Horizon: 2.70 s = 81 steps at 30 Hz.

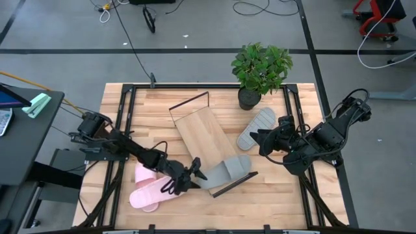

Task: Pick and place slides into the shelf
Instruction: Put the left gray slide on the shelf, then put the gray slide on the shelf

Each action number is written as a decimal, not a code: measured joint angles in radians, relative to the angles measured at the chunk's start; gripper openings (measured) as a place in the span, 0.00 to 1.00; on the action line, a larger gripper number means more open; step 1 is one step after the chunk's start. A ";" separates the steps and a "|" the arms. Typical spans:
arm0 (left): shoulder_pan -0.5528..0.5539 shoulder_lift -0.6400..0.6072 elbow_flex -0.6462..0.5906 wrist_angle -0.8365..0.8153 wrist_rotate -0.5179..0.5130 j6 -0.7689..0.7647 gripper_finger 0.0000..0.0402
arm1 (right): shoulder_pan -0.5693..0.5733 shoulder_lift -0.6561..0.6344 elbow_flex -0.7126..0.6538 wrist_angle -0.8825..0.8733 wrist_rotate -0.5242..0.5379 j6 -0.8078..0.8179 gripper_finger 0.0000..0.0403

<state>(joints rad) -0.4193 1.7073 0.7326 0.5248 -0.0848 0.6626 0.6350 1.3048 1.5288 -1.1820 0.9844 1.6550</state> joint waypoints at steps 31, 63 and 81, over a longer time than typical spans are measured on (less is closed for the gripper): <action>0.091 -0.698 0.001 -0.316 -0.022 -0.714 0.51 | 0.000 -0.143 -0.225 -0.339 -0.280 0.474 0.63; 0.187 -0.752 0.001 0.032 -0.156 -1.147 0.46 | -0.754 -0.721 -0.932 0.263 -0.979 -0.546 0.63; 0.216 -0.752 0.001 0.025 -0.158 -0.965 0.44 | -1.512 -0.583 -0.932 0.146 -1.425 -0.984 0.63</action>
<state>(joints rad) -0.2033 0.9550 0.7338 0.5496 -0.2428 -0.3027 -0.8775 0.7216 0.5972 -1.0355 -0.4410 0.6713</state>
